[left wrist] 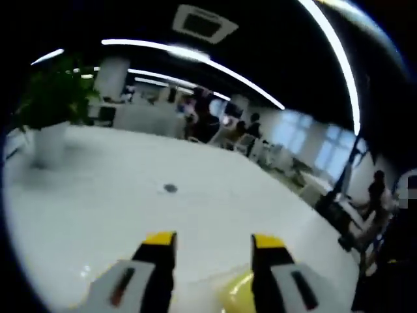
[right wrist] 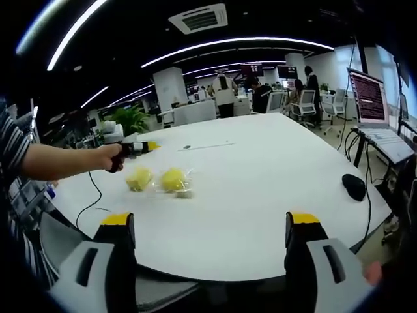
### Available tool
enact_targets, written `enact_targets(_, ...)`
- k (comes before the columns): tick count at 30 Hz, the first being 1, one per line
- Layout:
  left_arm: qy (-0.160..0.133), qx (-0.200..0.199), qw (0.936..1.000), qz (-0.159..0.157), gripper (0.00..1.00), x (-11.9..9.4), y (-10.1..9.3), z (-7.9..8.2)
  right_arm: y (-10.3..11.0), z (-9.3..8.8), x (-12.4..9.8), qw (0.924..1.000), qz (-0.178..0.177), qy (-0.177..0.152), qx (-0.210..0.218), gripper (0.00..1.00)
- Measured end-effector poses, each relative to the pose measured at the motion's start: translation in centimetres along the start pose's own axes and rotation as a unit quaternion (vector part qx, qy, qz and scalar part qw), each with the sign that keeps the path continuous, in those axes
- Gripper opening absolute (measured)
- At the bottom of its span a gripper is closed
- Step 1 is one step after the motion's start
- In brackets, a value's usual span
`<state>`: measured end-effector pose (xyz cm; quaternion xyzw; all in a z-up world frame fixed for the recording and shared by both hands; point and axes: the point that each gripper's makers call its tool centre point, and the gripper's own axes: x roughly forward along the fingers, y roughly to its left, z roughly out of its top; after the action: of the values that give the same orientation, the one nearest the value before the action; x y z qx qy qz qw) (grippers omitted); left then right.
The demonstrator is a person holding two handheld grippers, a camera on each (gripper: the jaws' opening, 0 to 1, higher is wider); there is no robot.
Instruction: Compare the silicone blocks by pressing each to a similar depth, holding the contact briefly, and releasing to observe deformation and rebound differences across the visible hardness samples.
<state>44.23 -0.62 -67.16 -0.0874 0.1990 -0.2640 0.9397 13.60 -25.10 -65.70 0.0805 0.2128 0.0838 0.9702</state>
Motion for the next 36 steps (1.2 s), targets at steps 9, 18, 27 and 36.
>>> enact_targets(9,-0.012,0.113,0.9935,-0.01,1.0,-4.0,-1.9,2.4,1.2,0.2,-0.1,0.9998,0.016,-0.006,-0.013,0.9)
enact_targets(18,-0.062,0.152,0.9864,-0.004,1.0,-10.0,-0.9,6.3,1.5,1.1,0.2,0.9992,0.022,-0.021,-0.025,0.9)
enact_targets(27,-0.11,0.173,0.9788,0.012,1.0,-18.5,0.3,8.8,1.6,2.9,0.9,0.9974,0.016,-0.047,-0.053,0.91)
enact_targets(36,-0.127,0.184,0.9733,0.053,1.0,-27.2,3.0,7.0,2.5,4.5,1.0,0.9955,0.027,-0.066,-0.063,0.91)
